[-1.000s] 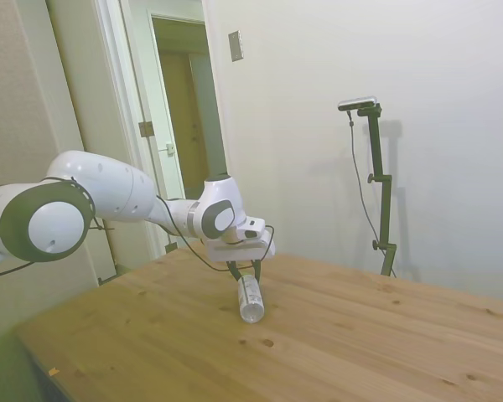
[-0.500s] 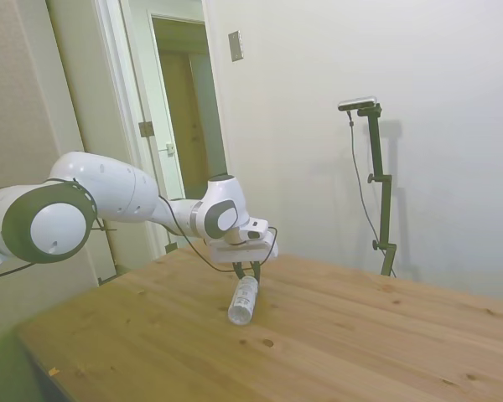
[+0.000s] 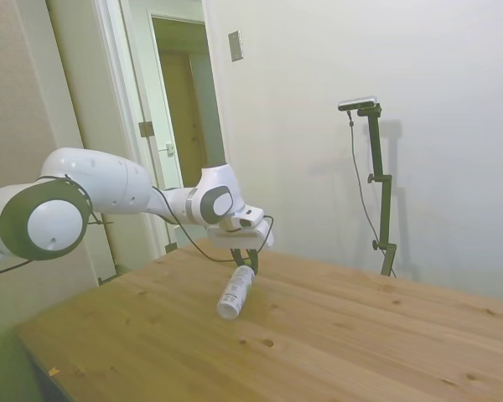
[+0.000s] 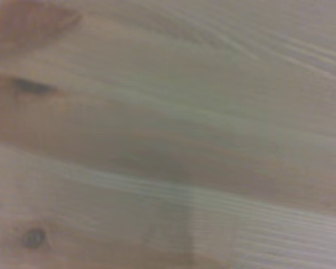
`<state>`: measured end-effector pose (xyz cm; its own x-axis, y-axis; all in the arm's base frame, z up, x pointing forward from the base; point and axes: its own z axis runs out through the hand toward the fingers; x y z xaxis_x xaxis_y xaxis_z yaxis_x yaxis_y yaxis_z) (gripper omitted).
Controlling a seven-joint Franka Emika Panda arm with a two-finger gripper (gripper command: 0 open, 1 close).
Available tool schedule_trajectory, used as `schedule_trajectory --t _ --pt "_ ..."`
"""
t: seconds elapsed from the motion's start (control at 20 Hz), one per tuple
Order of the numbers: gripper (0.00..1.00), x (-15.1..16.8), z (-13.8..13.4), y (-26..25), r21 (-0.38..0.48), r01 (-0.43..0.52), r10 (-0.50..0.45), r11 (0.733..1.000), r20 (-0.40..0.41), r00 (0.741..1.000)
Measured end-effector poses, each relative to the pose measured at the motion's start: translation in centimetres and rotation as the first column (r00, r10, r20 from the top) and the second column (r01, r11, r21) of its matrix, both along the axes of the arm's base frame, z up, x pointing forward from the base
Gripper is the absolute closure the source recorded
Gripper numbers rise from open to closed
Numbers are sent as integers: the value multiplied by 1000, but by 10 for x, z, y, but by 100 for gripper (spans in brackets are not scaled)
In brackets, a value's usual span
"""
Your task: Stand the water bottle
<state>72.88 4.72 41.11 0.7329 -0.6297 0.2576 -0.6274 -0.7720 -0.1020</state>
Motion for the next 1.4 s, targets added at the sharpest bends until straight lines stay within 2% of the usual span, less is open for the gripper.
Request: schedule_trajectory --t 0.2,0.35,0.45,0.65,0.7,0.75,0.9,1.15,1.3,1.4 --pt "100 -1 32 0 -58 131 -124 990 116 986" --pt "100 -4 45 5 -108 229 -202 967 216 955" --pt "100 -9 53 8 -133 295 -249 946 285 926" --pt "100 -23 71 11 -163 417 -318 894 424 848" --pt "100 -28 72 16 -169 419 -313 892 437 843" --pt "100 -41 70 24 -164 401 -304 901 420 855" --pt "100 -42 67 21 -187 393 -279 900 445 851" --pt "100 -41 59 6 -186 426 -272 886 536 799" --pt "100 -41 55 -2 -183 408 -232 894 591 773" --pt "100 -43 52 -5 -174 406 -212 897 636 742"
